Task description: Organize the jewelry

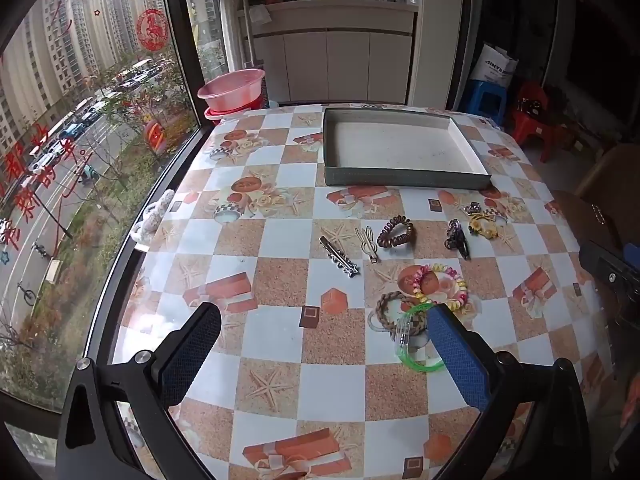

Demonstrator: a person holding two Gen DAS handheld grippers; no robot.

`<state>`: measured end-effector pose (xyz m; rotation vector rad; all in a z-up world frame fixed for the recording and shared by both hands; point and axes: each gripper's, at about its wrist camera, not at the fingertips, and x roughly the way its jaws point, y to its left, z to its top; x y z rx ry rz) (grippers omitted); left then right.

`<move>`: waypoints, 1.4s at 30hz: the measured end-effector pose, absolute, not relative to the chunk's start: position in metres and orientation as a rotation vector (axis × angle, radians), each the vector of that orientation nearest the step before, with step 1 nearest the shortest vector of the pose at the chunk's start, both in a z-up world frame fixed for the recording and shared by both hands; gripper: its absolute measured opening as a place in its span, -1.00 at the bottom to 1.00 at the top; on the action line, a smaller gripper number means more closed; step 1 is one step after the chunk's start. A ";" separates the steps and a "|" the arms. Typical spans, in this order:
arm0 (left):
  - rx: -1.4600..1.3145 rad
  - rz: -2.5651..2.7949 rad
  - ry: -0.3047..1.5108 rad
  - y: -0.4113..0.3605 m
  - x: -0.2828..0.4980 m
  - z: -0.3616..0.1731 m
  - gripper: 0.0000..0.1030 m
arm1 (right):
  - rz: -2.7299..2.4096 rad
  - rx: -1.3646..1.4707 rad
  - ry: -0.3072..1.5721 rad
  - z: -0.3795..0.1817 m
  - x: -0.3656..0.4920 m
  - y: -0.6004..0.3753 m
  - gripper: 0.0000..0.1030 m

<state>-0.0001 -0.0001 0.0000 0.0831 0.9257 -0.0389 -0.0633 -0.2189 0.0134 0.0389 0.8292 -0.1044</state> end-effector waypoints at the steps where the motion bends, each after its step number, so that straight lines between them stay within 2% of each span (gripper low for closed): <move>1: 0.079 -0.038 0.931 0.000 0.000 0.000 1.00 | -0.103 0.044 0.829 0.014 -0.063 -0.219 1.00; 14: 0.076 -0.051 0.872 0.003 -0.002 0.011 1.00 | -0.095 0.040 0.806 0.018 -0.066 -0.216 1.00; 42: 0.060 -0.050 0.865 0.004 -0.005 0.011 1.00 | -0.097 0.038 0.805 0.019 -0.067 -0.214 1.00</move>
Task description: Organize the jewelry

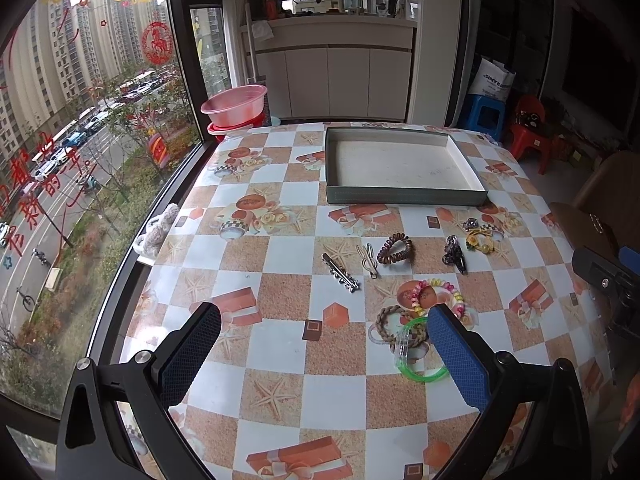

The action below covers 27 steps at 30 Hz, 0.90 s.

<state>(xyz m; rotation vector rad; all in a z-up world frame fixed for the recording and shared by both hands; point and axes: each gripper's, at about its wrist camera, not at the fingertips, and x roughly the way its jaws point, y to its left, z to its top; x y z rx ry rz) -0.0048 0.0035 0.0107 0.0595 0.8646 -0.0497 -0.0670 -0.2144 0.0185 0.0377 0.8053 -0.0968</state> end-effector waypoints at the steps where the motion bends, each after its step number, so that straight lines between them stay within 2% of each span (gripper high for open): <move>1: 0.060 -0.049 0.865 0.003 -0.005 0.011 1.00 | -0.097 0.038 0.805 0.018 -0.067 -0.214 1.00; 27: 0.059 -0.058 0.876 0.002 -0.007 0.010 1.00 | -0.098 0.036 0.808 0.018 -0.067 -0.213 1.00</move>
